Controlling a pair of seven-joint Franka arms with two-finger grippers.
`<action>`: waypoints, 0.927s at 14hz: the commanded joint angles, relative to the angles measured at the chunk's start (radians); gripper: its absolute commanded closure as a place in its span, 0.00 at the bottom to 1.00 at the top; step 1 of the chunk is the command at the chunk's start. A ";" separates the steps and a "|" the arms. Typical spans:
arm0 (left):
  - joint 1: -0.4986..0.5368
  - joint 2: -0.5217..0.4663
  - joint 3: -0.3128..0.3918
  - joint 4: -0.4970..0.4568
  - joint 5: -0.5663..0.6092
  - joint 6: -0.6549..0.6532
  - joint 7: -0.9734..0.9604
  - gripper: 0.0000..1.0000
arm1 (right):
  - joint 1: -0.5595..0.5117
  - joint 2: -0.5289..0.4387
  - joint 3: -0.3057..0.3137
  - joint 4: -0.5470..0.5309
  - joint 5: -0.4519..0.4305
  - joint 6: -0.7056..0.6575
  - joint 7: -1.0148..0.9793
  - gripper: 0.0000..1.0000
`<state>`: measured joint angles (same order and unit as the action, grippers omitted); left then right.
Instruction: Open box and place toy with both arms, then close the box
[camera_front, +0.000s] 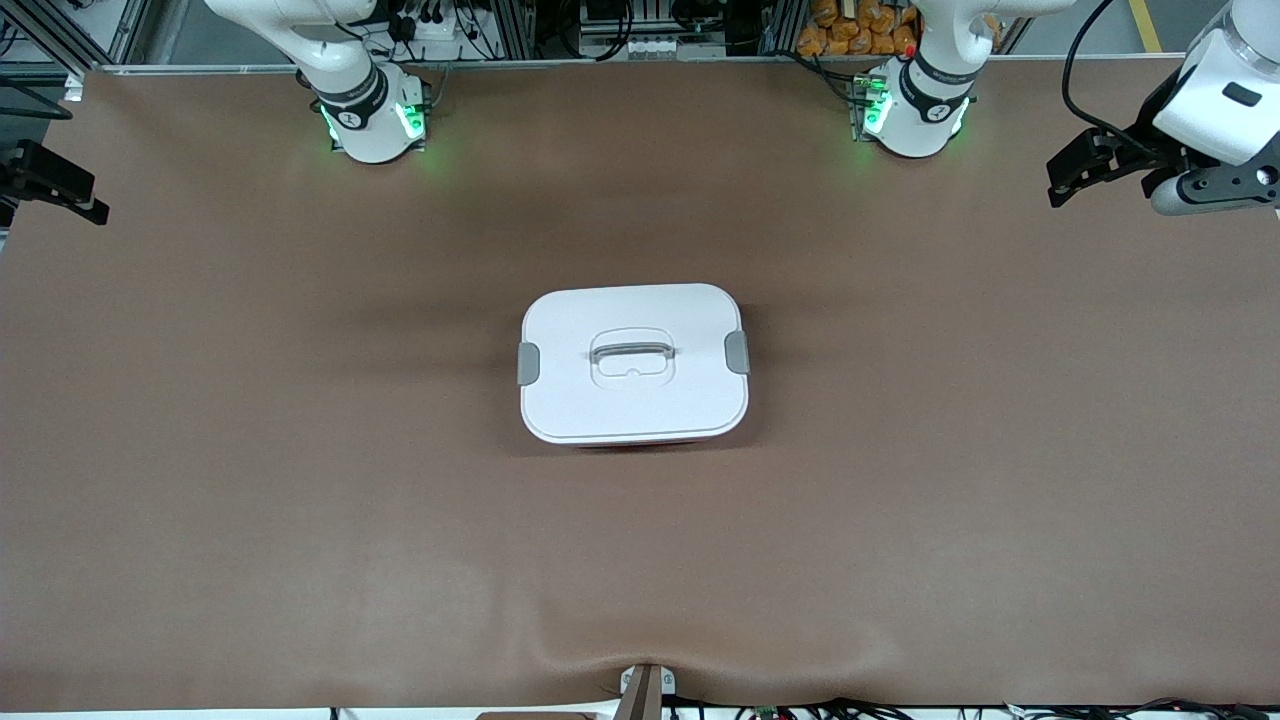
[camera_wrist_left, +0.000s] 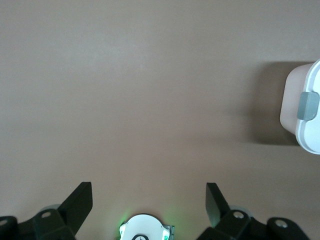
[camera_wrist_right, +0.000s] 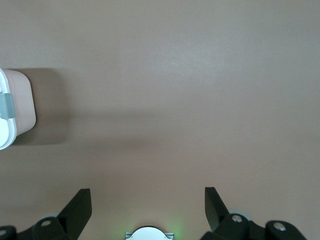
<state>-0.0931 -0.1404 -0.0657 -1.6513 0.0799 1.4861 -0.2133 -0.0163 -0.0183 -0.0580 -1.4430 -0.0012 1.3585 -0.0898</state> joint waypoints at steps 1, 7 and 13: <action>0.010 -0.018 0.001 -0.005 -0.058 0.029 0.025 0.00 | 0.006 -0.017 -0.006 -0.013 0.013 -0.001 -0.005 0.00; 0.046 -0.005 -0.022 0.019 -0.066 0.031 0.028 0.00 | 0.006 -0.017 -0.006 -0.013 0.012 -0.001 -0.005 0.00; 0.075 -0.001 -0.057 0.038 -0.058 0.011 0.021 0.00 | 0.006 -0.017 -0.006 -0.013 0.013 -0.001 -0.005 0.00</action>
<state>-0.0375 -0.1404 -0.1016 -1.6307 0.0338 1.5147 -0.2125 -0.0162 -0.0183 -0.0580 -1.4430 -0.0012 1.3584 -0.0898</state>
